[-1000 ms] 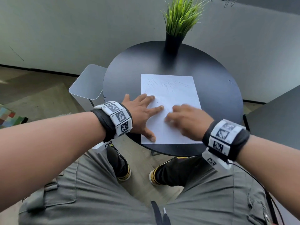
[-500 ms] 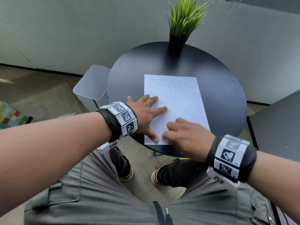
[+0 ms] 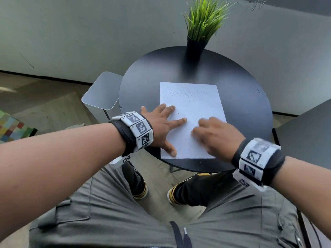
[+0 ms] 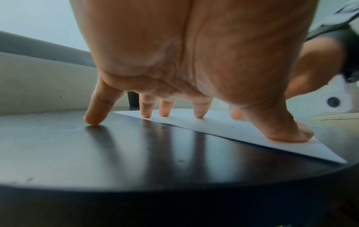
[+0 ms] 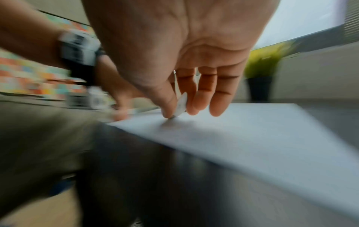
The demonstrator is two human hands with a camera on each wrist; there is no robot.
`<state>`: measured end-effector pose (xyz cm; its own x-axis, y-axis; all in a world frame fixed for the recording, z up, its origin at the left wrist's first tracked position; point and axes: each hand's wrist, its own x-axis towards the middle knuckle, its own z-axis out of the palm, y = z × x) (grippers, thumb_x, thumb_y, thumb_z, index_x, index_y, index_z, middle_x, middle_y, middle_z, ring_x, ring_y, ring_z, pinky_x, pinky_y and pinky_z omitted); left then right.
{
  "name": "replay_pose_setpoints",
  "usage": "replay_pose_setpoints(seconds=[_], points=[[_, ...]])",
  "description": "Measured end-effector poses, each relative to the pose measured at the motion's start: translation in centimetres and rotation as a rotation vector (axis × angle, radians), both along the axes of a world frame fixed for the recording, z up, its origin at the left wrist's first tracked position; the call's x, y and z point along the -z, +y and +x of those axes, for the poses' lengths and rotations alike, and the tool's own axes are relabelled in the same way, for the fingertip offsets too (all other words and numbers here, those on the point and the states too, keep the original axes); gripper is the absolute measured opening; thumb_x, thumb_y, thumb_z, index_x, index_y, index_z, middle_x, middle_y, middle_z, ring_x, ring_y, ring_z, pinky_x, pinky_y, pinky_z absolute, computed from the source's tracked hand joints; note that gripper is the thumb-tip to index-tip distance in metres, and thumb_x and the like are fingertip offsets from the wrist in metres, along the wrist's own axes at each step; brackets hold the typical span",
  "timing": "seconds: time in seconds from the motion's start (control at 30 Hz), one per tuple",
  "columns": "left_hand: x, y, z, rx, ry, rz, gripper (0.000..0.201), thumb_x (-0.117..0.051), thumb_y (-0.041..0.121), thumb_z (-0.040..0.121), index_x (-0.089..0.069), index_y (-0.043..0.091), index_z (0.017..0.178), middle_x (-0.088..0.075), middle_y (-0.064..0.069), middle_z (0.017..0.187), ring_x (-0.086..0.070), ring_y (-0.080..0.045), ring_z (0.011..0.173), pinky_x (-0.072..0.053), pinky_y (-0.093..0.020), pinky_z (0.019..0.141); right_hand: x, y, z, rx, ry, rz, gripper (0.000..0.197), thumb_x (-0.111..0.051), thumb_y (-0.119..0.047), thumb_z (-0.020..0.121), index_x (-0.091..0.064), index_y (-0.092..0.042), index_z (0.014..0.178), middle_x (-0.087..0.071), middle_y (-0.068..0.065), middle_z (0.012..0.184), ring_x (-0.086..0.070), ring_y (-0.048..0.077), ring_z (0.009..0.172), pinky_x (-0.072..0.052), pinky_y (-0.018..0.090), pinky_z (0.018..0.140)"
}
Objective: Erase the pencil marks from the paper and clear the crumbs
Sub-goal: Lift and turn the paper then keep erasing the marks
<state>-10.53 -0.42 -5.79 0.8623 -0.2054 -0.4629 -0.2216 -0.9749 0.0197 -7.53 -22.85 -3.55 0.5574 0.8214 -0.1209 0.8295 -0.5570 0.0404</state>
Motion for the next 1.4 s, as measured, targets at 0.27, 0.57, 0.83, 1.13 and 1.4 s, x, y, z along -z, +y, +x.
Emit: replay_pose_setpoints(seconds=[0.27,0.57,0.83,1.13,1.4], points=[[-0.2,0.0,-0.2,-0.001,0.011,-0.014,0.121,-0.053,0.097,0.058,0.009,0.053,0.152,0.015,0.002,0.166,0.012,-0.026,0.154,-0.022,-0.075,0.107,0.1,-0.2,0.0,0.072,0.035,0.013,0.019,-0.061,-0.015,0.080,-0.060,-0.025,0.096,-0.048,-0.004,0.089,-0.053,0.025,0.082,-0.038,0.029,0.057],[0.0,-0.5,-0.7,-0.010,-0.007,-0.028,0.127,-0.052,0.096,0.061,0.008,0.038,0.158,0.015,0.000,0.167,0.012,-0.025,0.154,-0.020,-0.075,0.109,-0.2,0.8,3.1,0.240,0.100,-0.018,0.019,-0.043,-0.031,0.096,-0.057,-0.028,0.108,-0.050,-0.003,0.101,-0.053,0.025,0.098,-0.051,0.040,0.075],[-0.9,-0.3,-1.3,-0.134,-0.112,-0.181,0.103,-0.047,0.090,0.073,-0.020,0.037,0.157,-0.014,-0.002,0.166,-0.016,-0.021,0.152,-0.021,-0.054,0.119,0.0,-1.1,3.9,0.266,0.113,-0.097,0.019,-0.040,-0.036,0.097,-0.057,-0.030,0.103,-0.052,-0.005,0.097,-0.054,0.023,0.091,-0.050,0.035,0.070],[0.1,3.0,3.3,-0.283,-0.109,-0.091,0.117,-0.048,0.096,0.063,-0.002,0.044,0.157,0.007,-0.001,0.169,0.005,-0.025,0.155,-0.008,-0.064,0.119,-1.8,0.2,3.2,0.237,0.181,-0.003,0.020,-0.044,-0.038,0.097,-0.060,-0.031,0.108,-0.057,-0.006,0.100,-0.056,0.020,0.097,-0.048,0.035,0.078],[-0.6,2.7,3.8,-0.116,0.014,-0.049,0.117,-0.058,0.099,0.050,0.004,0.067,0.144,0.014,-0.006,0.167,0.013,-0.033,0.153,-0.004,-0.070,0.116,-2.0,4.9,5.2,0.185,0.217,0.068,0.017,-0.049,-0.037,0.096,-0.059,-0.028,0.106,-0.056,-0.003,0.100,-0.054,0.024,0.101,-0.045,0.035,0.081]])
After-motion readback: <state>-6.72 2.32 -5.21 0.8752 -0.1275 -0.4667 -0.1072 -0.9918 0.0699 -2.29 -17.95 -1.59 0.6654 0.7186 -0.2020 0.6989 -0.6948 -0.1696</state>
